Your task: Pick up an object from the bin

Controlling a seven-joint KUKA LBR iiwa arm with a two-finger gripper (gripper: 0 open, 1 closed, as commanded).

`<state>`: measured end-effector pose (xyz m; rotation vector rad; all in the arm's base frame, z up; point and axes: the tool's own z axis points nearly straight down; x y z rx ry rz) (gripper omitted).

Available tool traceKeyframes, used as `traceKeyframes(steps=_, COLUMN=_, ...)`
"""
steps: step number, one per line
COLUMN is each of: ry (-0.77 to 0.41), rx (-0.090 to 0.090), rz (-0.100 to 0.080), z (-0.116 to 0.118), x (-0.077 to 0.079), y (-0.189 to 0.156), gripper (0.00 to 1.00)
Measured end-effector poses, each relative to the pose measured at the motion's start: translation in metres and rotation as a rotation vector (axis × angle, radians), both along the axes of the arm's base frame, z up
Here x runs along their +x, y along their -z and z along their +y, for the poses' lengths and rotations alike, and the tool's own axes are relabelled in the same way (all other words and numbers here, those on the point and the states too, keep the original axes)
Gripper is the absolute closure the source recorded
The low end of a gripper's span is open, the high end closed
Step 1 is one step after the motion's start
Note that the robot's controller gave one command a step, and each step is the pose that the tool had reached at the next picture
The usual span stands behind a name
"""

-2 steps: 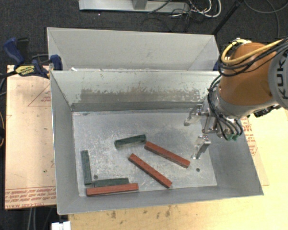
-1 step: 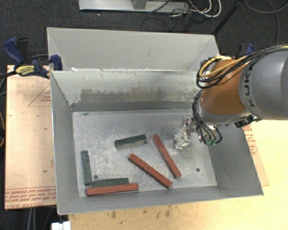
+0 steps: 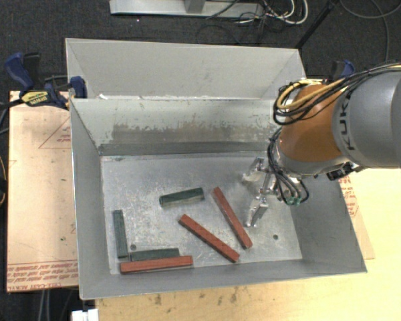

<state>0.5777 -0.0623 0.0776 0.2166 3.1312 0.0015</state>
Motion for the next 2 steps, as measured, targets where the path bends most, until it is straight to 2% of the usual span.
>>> traceKeyframes(steps=1, ry=0.0, rx=0.0, rz=-0.001, z=0.0, x=0.0, y=0.0, gripper=0.0)
traceKeyframes(steps=2, ry=-0.028, rx=-0.004, rz=-0.001, z=0.039, x=0.013, y=-0.008, gripper=0.0)
